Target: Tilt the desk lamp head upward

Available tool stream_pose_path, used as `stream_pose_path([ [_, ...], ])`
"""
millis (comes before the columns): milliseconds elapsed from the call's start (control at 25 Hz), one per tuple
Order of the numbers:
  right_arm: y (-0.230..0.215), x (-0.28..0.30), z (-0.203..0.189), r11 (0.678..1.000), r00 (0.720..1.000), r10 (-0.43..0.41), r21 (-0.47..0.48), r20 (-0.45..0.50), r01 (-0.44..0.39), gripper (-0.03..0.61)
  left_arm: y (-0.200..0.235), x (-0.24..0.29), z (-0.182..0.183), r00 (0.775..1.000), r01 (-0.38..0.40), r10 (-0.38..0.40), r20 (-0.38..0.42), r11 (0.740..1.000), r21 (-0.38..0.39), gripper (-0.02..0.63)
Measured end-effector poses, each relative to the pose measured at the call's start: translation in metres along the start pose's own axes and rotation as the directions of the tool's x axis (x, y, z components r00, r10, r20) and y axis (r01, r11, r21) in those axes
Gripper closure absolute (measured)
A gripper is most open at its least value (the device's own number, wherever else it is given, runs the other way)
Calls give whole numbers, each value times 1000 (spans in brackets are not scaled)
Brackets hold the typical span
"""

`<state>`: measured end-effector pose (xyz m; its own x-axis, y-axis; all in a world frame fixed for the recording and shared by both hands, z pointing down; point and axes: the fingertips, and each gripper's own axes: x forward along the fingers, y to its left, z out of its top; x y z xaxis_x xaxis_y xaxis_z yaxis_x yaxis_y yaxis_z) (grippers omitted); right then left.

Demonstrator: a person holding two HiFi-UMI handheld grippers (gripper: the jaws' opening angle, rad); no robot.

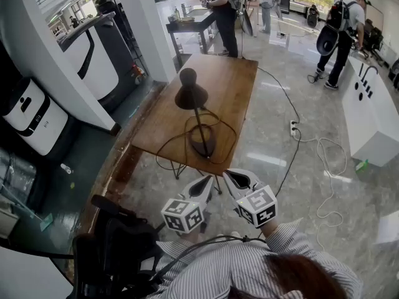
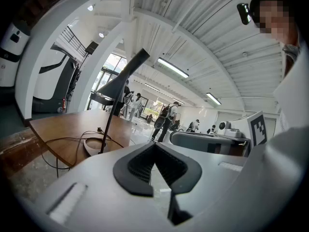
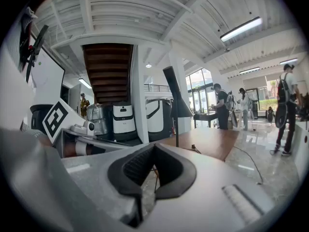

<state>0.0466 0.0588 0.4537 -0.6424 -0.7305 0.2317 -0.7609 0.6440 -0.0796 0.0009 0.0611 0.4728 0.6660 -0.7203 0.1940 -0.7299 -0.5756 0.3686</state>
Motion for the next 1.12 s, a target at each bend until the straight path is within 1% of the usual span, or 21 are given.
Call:
stream_pose_path([
  [160,-2,-2,-4,1000,1000,-1,19,3,1,577,0,-1,-4,1000,-5,5,-5,1000,-6,612],
  [280,-1,-2,-3,1000,1000,2,14,2,-2,577,1,-1,-4,1000,-3,3,-4,1000,-7,612],
  [480,3,0,-2,1000,1000,17,21,-1,-17,577,0,2,-6,1000,20,-20,-5,999,-35,612],
  [640,1,0,-6,998,1000,30,46,-1,-30,577,0,5,-9,1000,31,-31,1,997,-65,612],
  [840,-5,1,-5,996,999,43,73,3,-43,577,-1,8,-10,999,41,-41,4,996,-80,612],
  [920,-6,4,-5,996,999,52,78,6,-52,577,-1,10,-9,999,43,-43,2,996,-80,612],
  [1120,-11,9,-9,993,996,92,68,3,-92,577,5,14,-11,1000,28,-28,14,998,-51,611],
])
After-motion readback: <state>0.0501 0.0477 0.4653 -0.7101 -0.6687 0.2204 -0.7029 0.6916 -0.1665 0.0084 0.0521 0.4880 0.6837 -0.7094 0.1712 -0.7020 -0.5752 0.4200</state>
